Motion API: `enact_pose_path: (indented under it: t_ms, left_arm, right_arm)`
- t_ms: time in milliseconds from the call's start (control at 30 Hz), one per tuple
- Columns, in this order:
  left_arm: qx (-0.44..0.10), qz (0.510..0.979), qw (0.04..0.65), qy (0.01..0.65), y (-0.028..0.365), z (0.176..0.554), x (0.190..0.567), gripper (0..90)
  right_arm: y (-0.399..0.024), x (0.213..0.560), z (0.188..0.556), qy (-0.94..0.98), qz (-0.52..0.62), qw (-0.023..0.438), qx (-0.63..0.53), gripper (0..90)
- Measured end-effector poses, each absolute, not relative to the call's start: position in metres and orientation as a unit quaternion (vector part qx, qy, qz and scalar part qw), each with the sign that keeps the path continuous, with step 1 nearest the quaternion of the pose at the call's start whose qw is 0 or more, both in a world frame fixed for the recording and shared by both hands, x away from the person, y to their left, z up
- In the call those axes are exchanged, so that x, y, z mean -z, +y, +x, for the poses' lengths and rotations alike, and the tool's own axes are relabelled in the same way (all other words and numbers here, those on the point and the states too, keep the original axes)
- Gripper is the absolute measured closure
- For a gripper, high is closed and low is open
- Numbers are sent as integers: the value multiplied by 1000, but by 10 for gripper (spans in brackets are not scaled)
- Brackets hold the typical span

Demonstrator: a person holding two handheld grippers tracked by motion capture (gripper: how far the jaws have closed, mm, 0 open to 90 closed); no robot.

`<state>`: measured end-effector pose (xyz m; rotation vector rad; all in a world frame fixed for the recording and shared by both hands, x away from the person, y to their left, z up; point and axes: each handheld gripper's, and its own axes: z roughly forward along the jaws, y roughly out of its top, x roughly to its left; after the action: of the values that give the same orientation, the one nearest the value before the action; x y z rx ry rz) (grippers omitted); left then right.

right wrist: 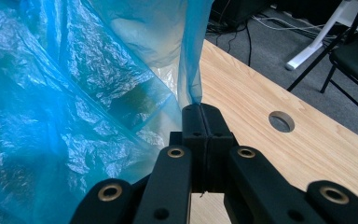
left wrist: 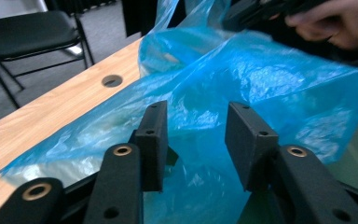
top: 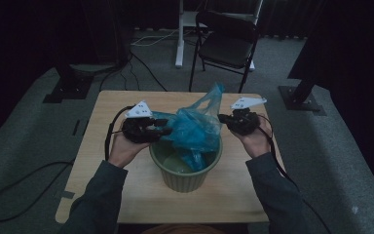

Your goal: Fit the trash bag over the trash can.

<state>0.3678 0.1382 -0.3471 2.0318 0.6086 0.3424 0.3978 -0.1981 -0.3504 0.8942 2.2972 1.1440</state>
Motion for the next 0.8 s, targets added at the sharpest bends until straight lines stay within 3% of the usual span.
enact_pose_path:
  t_ms: [167, 267, 400, 800]
  left_arm:
    - [-151, 835, 466, 252, 140, 367, 348, 612]
    - [-160, 841, 454, 246, 142, 365, 350, 776]
    - [-178, 840, 446, 252, 145, 364, 351, 869]
    - [-212, 820, 437, 302, 169, 370, 352, 895]
  right_arm:
    - [-202, 349, 398, 824, 325, 212, -412, 900]
    - [-209, 348, 397, 820, 332, 214, -413, 900]
    - [-213, 350, 397, 824, 334, 209, -408, 899]
    - [-224, 360, 394, 827, 344, 197, -398, 900]
